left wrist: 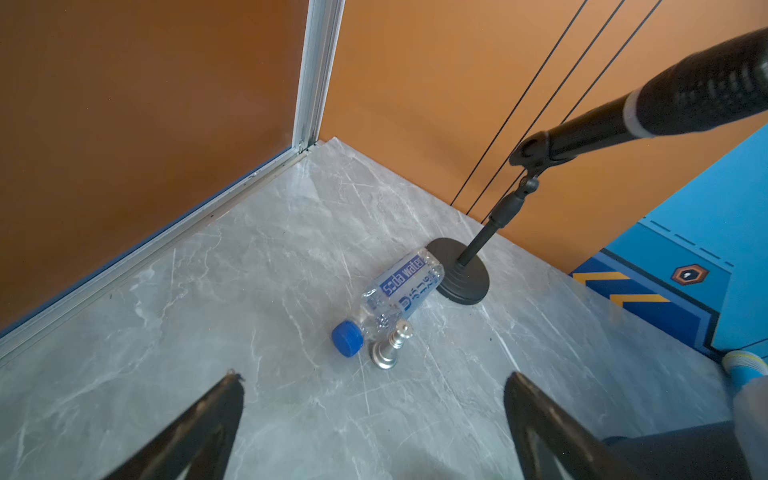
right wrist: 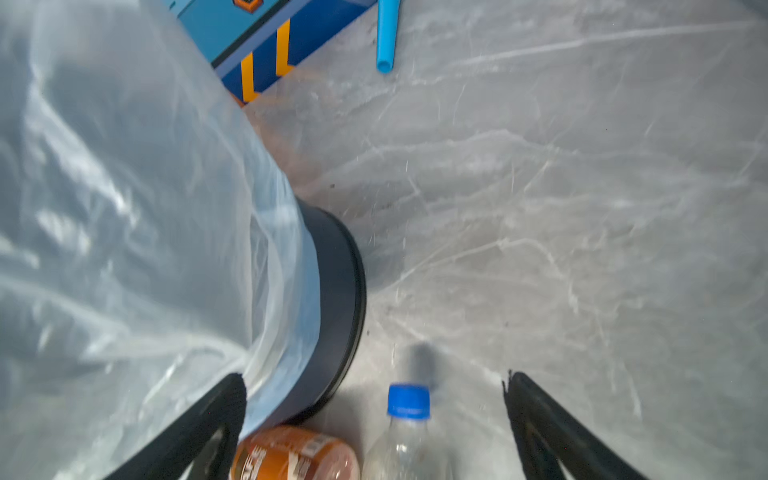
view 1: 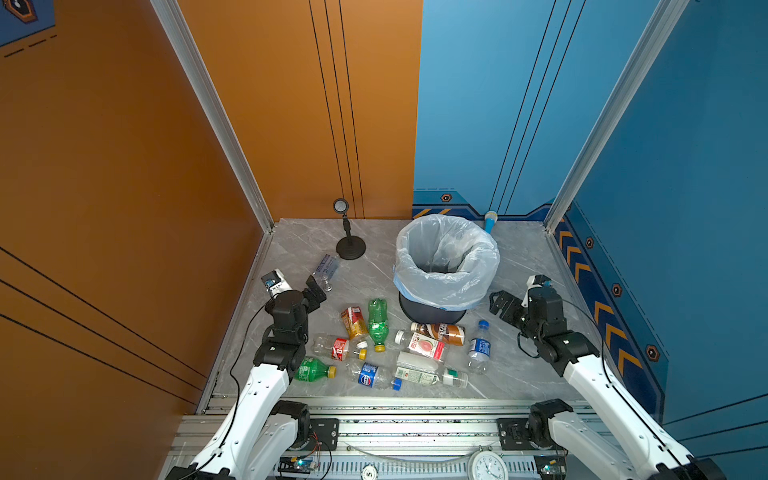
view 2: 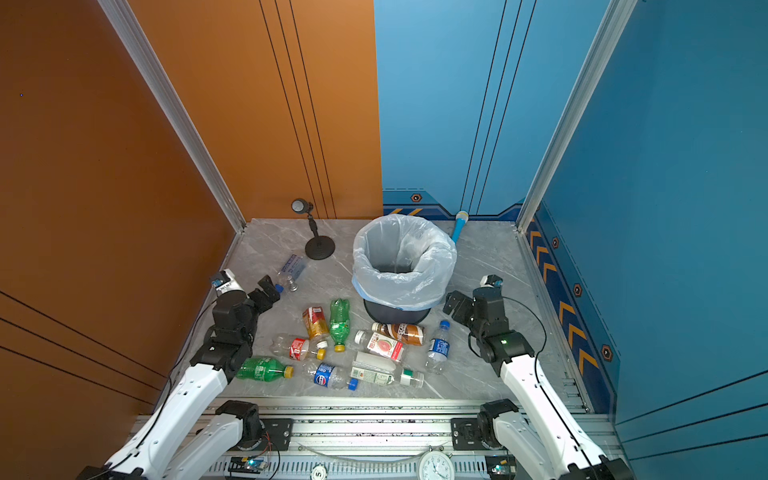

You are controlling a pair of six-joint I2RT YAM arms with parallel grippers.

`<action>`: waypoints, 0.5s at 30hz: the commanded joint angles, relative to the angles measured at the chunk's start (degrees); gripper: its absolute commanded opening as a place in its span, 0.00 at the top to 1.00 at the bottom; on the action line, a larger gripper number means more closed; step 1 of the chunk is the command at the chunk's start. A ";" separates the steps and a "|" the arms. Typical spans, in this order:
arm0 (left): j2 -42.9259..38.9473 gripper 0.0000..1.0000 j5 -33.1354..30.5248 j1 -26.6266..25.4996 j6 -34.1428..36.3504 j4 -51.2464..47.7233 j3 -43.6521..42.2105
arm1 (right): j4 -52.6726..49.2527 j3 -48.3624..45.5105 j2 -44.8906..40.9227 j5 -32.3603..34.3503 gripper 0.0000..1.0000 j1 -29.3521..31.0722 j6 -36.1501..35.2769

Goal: Put the plastic bottles in the bin
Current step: 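Reach the right gripper down to the clear blue-capped bottle near the bin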

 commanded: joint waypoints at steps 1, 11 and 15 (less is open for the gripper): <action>0.80 0.02 1.96 0.65 -1.96 -3.74 1.74 | -10.26 -3.00 -1.27 5.79 0.04 6.58 8.13; -0.01 0.03 3.14 2.31 -3.09 -5.01 1.04 | -7.64 -6.10 5.07 9.30 0.12 16.79 14.50; -0.68 0.02 3.11 3.19 -3.96 -5.52 0.46 | -5.70 -6.79 8.61 10.36 0.14 18.55 16.91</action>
